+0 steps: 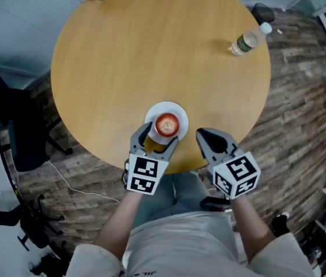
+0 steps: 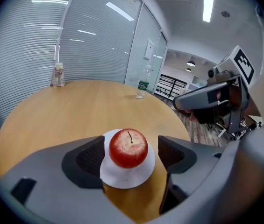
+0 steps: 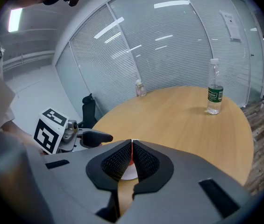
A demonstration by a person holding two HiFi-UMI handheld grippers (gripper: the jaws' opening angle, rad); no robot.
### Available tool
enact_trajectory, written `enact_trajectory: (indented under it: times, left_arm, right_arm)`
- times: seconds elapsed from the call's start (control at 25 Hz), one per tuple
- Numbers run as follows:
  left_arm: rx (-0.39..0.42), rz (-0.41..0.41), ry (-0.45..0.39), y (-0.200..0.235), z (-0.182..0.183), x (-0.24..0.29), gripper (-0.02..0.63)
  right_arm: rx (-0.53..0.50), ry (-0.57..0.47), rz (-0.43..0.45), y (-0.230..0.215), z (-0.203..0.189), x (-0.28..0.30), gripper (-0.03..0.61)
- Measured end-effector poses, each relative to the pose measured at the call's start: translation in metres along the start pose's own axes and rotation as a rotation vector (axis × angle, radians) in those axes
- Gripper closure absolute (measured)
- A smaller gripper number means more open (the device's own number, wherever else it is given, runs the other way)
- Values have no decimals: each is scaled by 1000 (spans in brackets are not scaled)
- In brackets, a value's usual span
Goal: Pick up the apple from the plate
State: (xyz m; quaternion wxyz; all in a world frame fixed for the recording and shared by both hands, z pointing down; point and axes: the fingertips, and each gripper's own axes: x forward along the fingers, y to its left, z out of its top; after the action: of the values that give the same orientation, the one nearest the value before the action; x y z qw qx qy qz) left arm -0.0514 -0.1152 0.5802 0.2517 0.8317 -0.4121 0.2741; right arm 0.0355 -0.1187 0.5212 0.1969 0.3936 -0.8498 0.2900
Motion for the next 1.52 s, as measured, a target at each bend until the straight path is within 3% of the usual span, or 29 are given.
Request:
enact_trajectory:
  times: [0.48,1.04,1.52]
  left_arm:
    - [83,-12,74,-1,-23,38,209]
    - [41,-16,111,4,-29,54,215]
    - [40,-12,83,3,-17,44,216]
  right_arm:
    - [36,41,-6,-10,-14,5,548]
    - [52,45,-16,-13,-18,4,548]
    - [44,32,-20,-10,-14,-1,548]
